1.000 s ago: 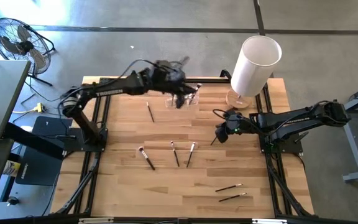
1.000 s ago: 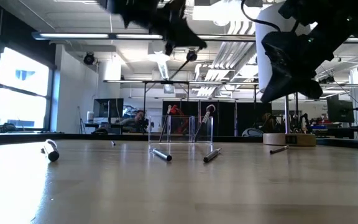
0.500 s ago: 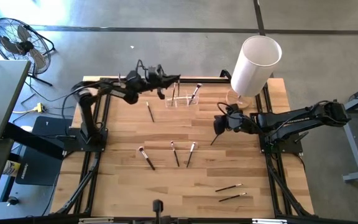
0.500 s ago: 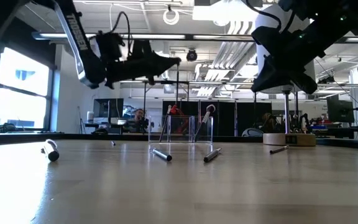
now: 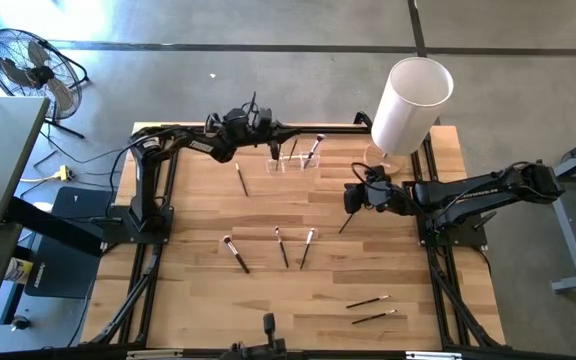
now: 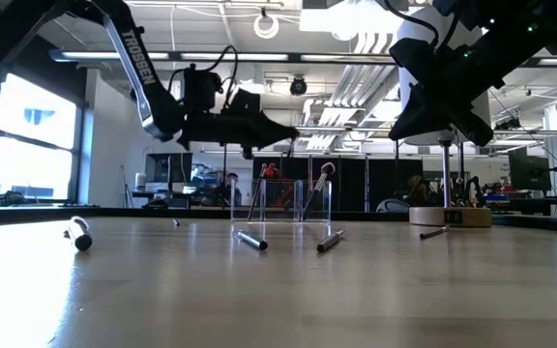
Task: Pick & Place Makeup Brushes
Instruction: Put the black lash brush into the transparent organizer, then put the black eyeshadow brush into the transparent organizer
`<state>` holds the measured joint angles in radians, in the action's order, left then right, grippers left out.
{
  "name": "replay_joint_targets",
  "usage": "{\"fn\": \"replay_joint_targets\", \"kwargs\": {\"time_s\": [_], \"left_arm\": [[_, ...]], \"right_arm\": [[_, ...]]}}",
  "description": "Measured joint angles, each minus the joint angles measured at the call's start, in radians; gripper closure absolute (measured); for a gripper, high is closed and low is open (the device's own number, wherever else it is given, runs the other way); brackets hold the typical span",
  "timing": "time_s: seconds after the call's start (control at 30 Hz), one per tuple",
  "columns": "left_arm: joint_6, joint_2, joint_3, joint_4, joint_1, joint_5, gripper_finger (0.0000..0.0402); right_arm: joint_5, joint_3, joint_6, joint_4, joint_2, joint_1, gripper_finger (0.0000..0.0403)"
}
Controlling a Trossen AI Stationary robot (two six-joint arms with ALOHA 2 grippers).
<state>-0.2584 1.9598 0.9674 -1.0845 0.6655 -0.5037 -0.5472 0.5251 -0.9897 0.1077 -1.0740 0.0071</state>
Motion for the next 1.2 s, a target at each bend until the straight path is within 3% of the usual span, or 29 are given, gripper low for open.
{"fn": "replay_joint_targets", "kwargs": {"time_s": [0.2, 0.37, 0.53, 0.8, 0.97, 1.2], "left_arm": [[-0.001, -0.001, 0.061, 0.172, 0.002, -0.023, 0.0365], [-0.001, -0.003, 0.121, 0.200, 0.002, -0.117, 0.0325], [-0.032, -0.005, 0.174, 0.262, 0.002, -0.202, 0.0290], [-0.221, -0.092, 0.216, 0.509, -0.012, -0.204, 0.0278], [-0.203, -0.246, 0.218, 0.733, -0.091, -0.070, 0.0296], [-0.173, -0.484, 0.218, 1.257, -0.308, 0.385, 0.0367]], "right_arm": [[0.003, 0.000, 0.026, 0.008, 0.000, 0.000, 0.0402], [0.014, 0.000, 0.060, 0.033, 0.000, 0.000, 0.0401], [0.111, 0.000, 0.134, 0.038, 0.000, 0.000, 0.0401], [0.270, 0.000, 0.211, 0.063, 0.000, 0.000, 0.0401], [0.315, 0.000, 0.208, 0.185, 0.000, 0.000, 0.0402], [0.319, 0.000, 0.225, 0.297, 0.000, 0.015, 0.0400]]}}
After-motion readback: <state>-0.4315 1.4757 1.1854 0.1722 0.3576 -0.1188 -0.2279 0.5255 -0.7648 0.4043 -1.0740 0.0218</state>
